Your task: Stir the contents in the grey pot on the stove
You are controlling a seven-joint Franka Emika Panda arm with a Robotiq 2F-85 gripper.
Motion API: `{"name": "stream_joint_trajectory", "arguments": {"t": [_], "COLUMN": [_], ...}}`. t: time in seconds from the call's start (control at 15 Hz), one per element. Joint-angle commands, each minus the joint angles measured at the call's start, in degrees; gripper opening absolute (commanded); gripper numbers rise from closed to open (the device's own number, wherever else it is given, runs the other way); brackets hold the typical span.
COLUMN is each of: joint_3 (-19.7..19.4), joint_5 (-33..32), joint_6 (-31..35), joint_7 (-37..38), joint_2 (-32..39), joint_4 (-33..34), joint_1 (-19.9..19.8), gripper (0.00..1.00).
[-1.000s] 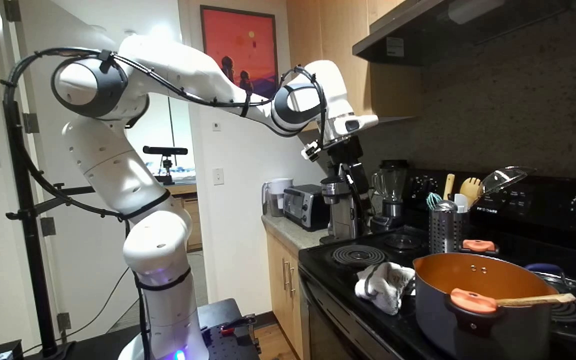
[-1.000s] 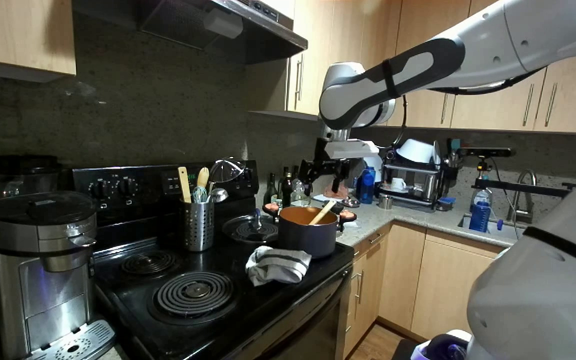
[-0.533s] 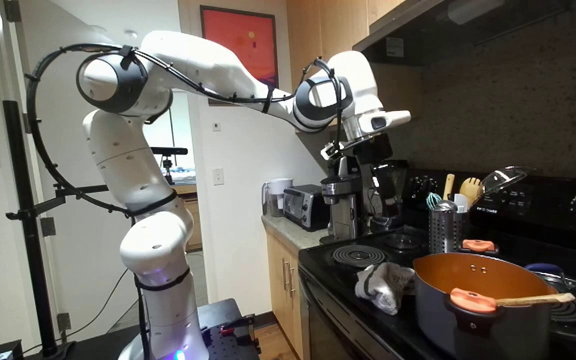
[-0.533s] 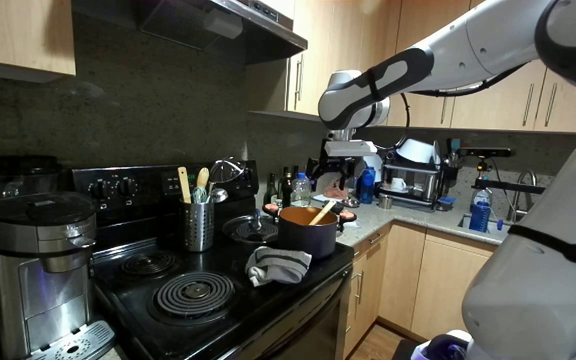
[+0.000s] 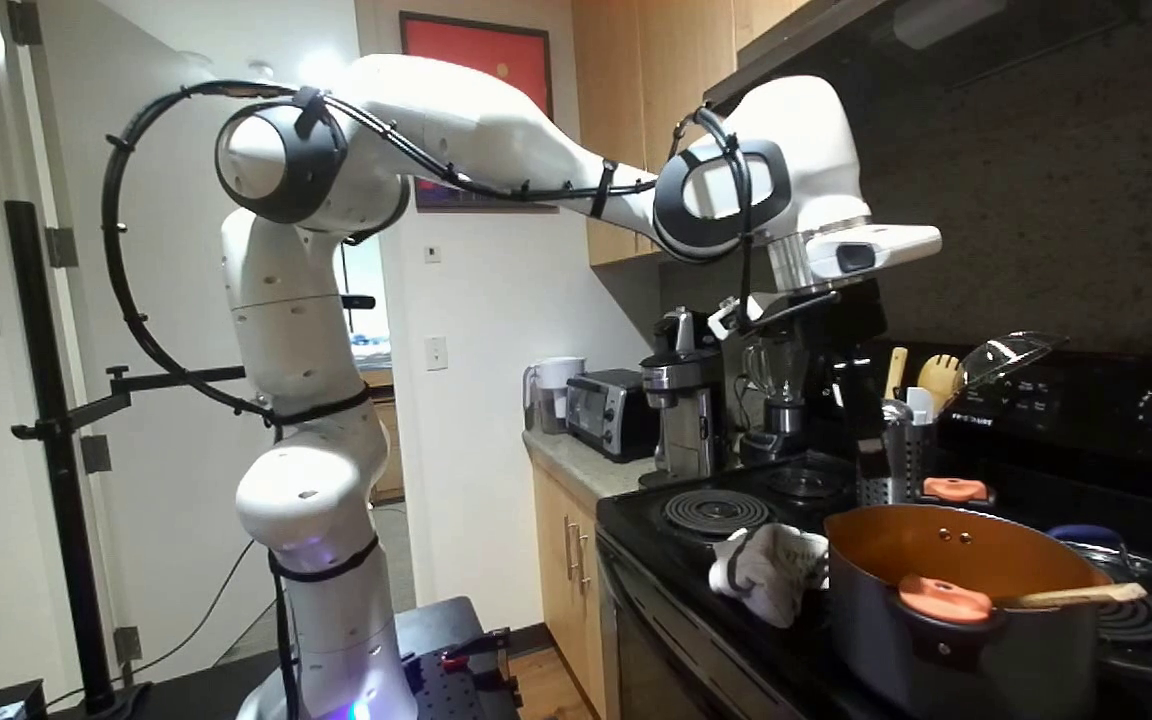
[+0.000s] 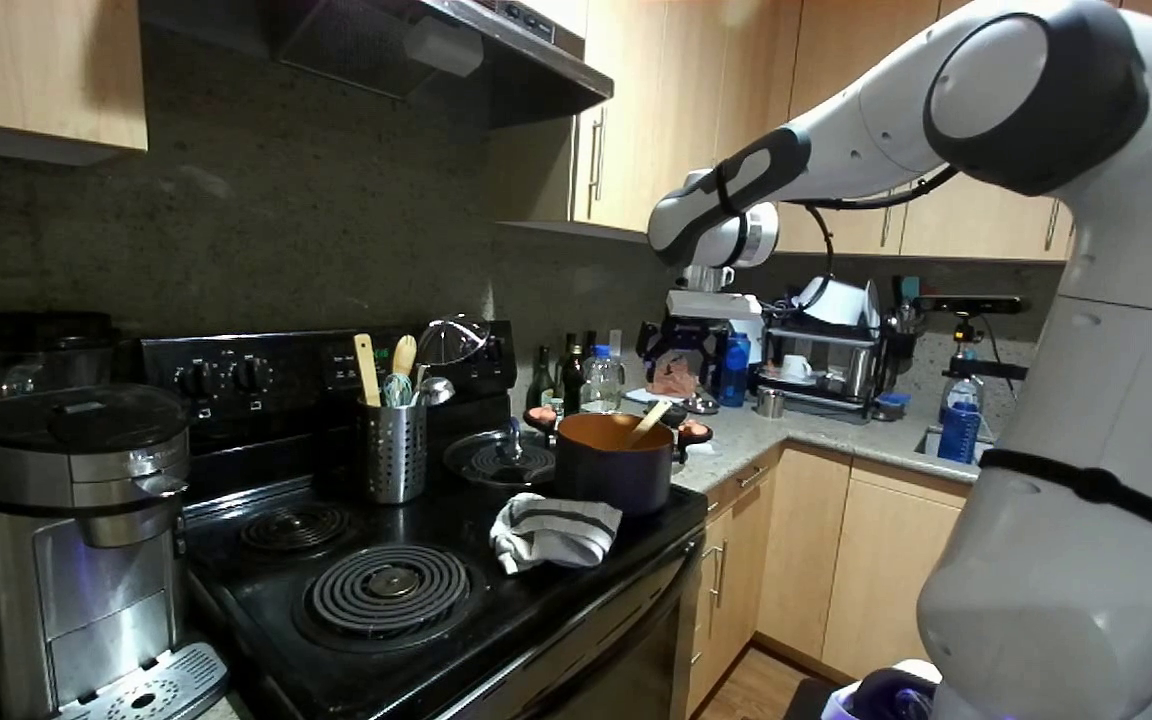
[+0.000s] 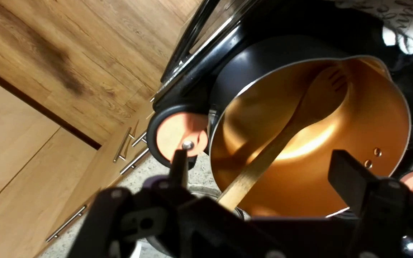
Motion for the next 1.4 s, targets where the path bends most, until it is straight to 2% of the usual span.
{"name": "stream_joint_trajectory", "arguments": {"t": [0.0, 0.33, 0.4, 0.73, 1.33], "joint_3": [0.23, 2.18, 1.54, 2.21, -1.0], "joint_5": [1.24, -0.95, 0.19, -0.63, 4.48], "joint_6": [-0.56, -2.49, -1.03, 0.07, -3.68], "joint_7": [-6.55, -18.0, -14.91, -15.79, -14.91], "joint_2": [2.48, 0.62, 1.9, 2.58, 15.25], "joint_4": [4.19, 2.97, 3.4, 3.54, 16.66], "joint_1": [0.65, 2.97, 2.34, 2.96, -0.67], "gripper": [1.0, 1.0, 1.0, 1.0, 1.0]}}
